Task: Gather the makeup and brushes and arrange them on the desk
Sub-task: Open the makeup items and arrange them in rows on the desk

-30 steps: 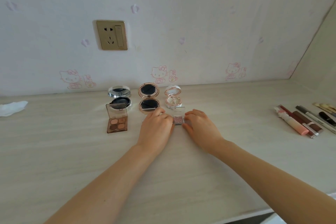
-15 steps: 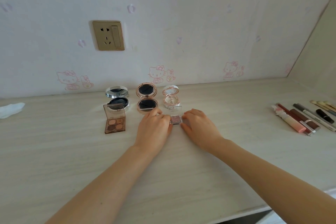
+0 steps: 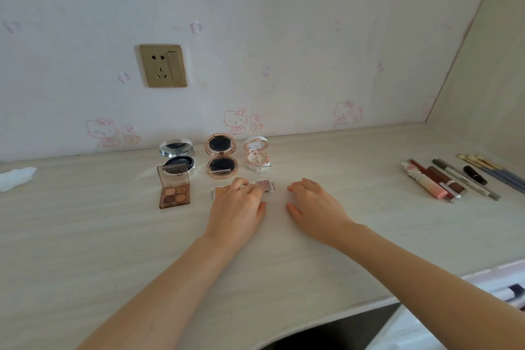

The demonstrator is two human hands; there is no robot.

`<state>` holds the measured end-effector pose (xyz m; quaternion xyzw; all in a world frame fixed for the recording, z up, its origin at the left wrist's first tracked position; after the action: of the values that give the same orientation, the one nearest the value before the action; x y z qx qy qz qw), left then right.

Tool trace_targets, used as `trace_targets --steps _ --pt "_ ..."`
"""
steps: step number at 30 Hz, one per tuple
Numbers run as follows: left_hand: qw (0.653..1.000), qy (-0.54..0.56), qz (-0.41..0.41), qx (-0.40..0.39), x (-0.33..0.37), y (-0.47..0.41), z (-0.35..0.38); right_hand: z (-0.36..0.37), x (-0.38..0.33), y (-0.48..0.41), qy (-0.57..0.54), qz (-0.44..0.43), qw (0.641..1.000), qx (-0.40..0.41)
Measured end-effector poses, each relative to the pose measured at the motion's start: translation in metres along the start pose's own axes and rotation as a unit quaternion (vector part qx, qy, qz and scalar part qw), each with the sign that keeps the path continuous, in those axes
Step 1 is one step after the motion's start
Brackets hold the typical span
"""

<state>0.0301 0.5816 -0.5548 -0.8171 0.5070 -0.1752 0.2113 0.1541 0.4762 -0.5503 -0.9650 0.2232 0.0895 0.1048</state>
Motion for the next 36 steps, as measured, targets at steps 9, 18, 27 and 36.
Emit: trace_targets --steps 9,18,27,36 --pt "0.995 0.073 0.065 0.002 0.059 0.010 0.003 -0.025 0.033 0.059 0.025 0.030 0.999 0.003" --pt "0.985 0.127 0.112 -0.018 0.145 -0.019 0.019 -0.062 0.108 0.115 0.055 0.094 0.994 0.013" --pt "0.976 0.164 0.129 -0.066 0.222 -0.074 0.051 -0.097 0.195 0.136 0.078 0.161 0.982 0.055" --pt "0.967 0.203 0.103 -0.111 0.273 -0.158 0.089 -0.102 0.265 0.106 0.042 0.223 0.971 0.079"
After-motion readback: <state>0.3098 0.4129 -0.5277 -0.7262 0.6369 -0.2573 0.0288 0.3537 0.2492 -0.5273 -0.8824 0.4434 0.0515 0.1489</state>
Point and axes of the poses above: each hand's wrist, its own y-axis away from the middle knuckle, its own z-axis out of the palm, x = y × z, the point moved 3 cm from there along -y, towards the middle knuckle
